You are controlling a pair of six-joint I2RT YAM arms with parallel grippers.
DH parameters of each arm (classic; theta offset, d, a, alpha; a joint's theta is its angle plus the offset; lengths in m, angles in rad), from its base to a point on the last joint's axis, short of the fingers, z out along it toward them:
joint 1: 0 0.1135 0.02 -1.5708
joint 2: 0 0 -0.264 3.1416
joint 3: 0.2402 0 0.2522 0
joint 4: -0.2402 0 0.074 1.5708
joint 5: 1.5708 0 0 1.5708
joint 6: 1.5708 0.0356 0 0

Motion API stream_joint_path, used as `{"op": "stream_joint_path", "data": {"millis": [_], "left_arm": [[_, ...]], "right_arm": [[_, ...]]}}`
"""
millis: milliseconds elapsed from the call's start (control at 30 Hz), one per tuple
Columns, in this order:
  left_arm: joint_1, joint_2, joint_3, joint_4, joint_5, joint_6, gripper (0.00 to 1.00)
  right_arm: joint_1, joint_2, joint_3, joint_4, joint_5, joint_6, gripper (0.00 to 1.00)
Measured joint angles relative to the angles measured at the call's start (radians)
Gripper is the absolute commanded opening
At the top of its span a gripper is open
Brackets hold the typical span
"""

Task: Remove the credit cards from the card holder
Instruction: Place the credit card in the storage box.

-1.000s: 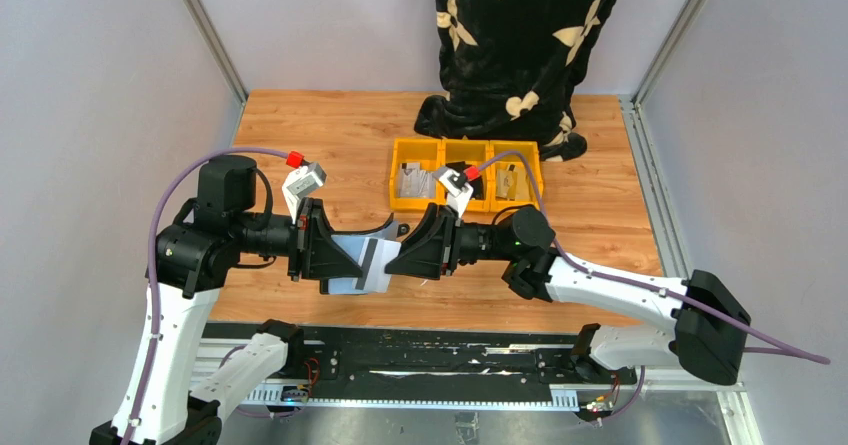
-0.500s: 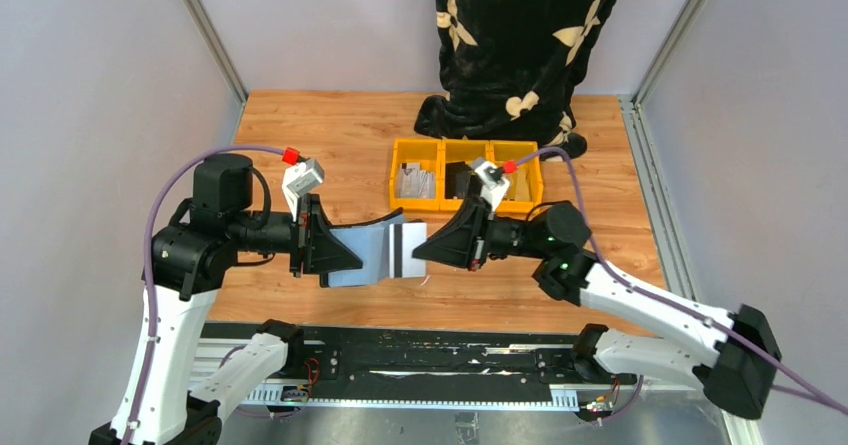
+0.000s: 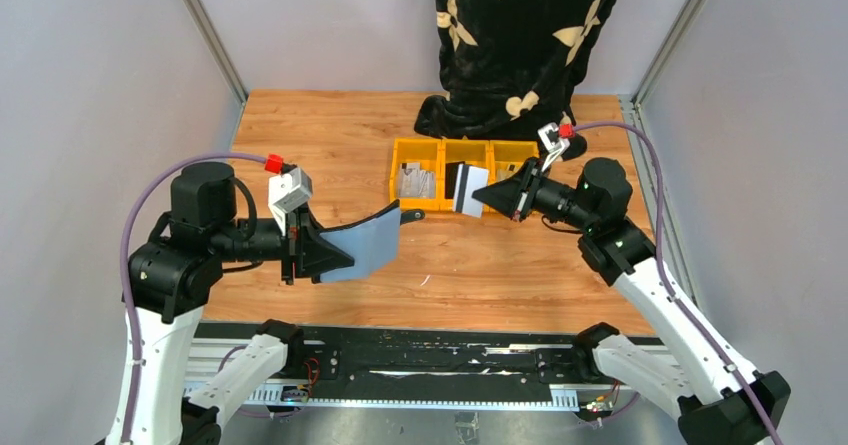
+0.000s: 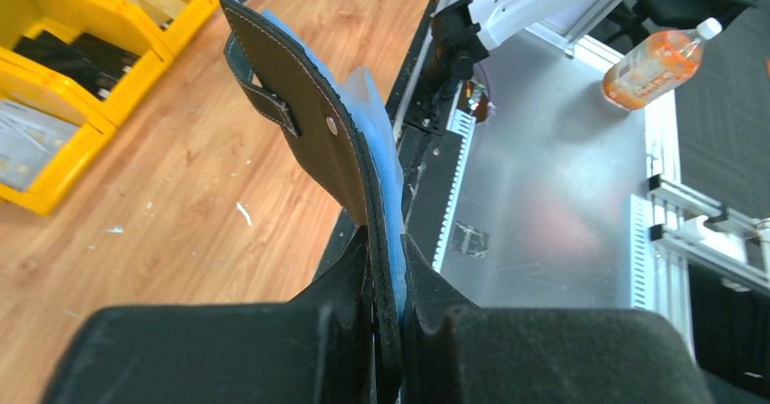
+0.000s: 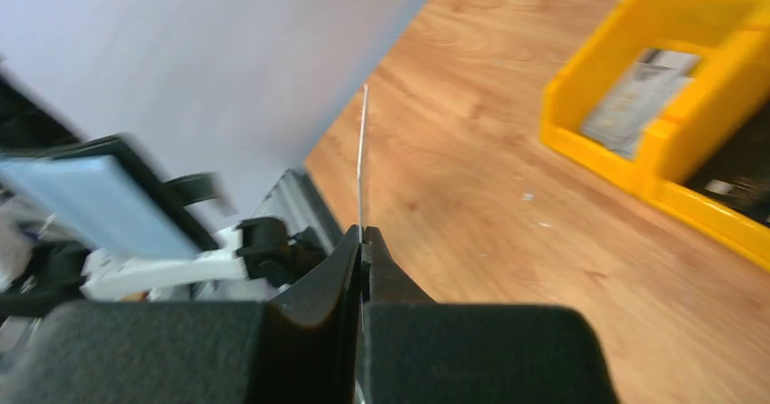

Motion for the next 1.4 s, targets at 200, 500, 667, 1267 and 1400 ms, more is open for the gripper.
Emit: {"op": "stream_joint_path", "data": {"millis": [200,500,667,1267,1400], "left_arm": [[0.000,-0.027,0.025,-0.010,-0.005,0.063,0.00],[0.000,-0.116,0.031,-0.017,0.032,0.200,0.00],[0.000,-0.181,0.045,-0.018,0.055,0.303,0.00],[0.000,-0.400,-0.073,-0.035,-0.133,1.053,0.00],[0.000,-0.423,-0.100,-0.035,-0.148,1.136,0.00]], "right_arm": [[-0.071,0.169,0.032,-0.080,0.053,-0.068,0.00],[0.033,0.747,0.377,-0.086,0.174,-0.125,0.00],[0.091,0.993,0.578,-0.089,0.208,-0.146,0.00],[0.248,0.825,0.641,-0.158,0.329,-0.360,0.68],[0.377,0.572,0.509,-0.025,0.305,-0.472,0.70]]}}
